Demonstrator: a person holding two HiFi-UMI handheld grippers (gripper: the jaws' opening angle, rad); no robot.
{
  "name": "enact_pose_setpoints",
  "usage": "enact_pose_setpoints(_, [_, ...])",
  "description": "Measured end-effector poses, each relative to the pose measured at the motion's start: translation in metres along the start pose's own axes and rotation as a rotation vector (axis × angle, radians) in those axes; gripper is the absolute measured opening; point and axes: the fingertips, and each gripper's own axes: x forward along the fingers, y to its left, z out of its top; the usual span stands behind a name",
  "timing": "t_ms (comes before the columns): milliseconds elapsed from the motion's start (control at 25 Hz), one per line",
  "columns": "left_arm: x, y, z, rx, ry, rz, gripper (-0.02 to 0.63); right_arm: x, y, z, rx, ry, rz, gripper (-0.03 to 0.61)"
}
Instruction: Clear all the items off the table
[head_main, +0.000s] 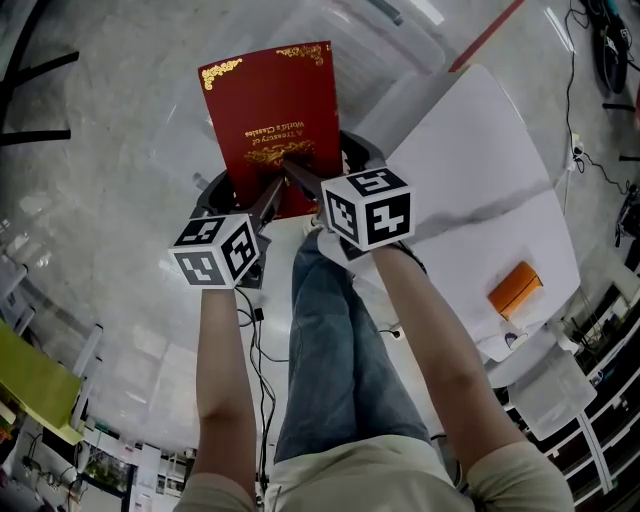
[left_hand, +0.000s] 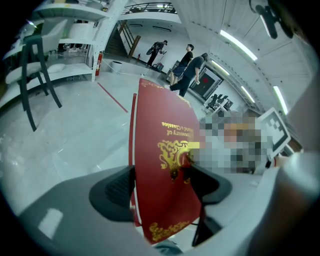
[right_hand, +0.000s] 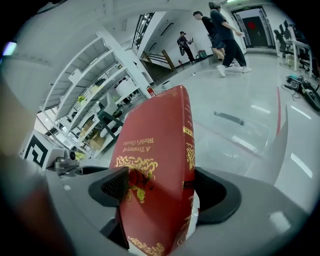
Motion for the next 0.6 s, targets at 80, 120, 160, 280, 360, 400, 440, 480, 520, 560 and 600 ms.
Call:
enact_pose_setpoints(80, [0.0001,0.0018,0.0007,0.005,-0.003,0.014,0.342,0.0021,-0.0001,0.0015,-0.006,0.002,-0.004,0.407])
enact_pose_setpoints(120, [0.0000,0.0022,0.0016,0.004,-0.006,0.020,0.341,0.0026,0.0000,0.0029,-0.006,0.000,-0.006,0.407])
enact_pose_setpoints(160, [-0.0002,0.0025,0.0027,0.002,-0.011,0.026,0.339,0.0029,0.0001,0.0047,-0.005,-0.003,-0.008,0.407])
enact_pose_setpoints(280, [-0.0004,0.0025,0.0053,-0.018,-0.023,0.032,0.336,0.0038,-0.0001,0.0077,-0.006,-0.005,-0.012,0.408])
enact_pose_setpoints(360, [-0.0001,0.0031,0.0058,-0.035,-0.030,0.039,0.336,0.0044,-0.0015,0.0066,-0.007,-0.003,-0.017,0.408])
enact_pose_setpoints(400, [0.0002,0.0045,0.0054,-0.031,-0.032,0.054,0.336,0.0044,-0.0021,0.0061,-0.007,-0.003,-0.018,0.408])
enact_pose_setpoints(440, [0.0005,0.0066,0.0048,-0.013,-0.031,0.078,0.332,0.0043,-0.0022,0.0059,-0.007,-0.006,-0.019,0.408])
enact_pose_setpoints(480, [0.0008,0.0085,0.0040,0.016,-0.028,0.103,0.313,0.0042,-0.0017,0.0060,-0.010,-0.008,-0.019,0.407])
enact_pose_setpoints(520, [0.0012,0.0094,0.0029,0.048,-0.023,0.121,0.301,0.0043,-0.0008,0.0061,-0.014,-0.010,-0.018,0.407])
enact_pose_setpoints(560, [0.0016,0.0091,0.0015,0.073,-0.016,0.129,0.299,0.0043,0.0003,0.0061,-0.017,-0.011,-0.017,0.407])
enact_pose_setpoints(600, [0.0020,0.0080,-0.0001,0.086,-0.009,0.128,0.299,0.0042,0.0013,0.0059,-0.018,-0.011,-0.015,0.407])
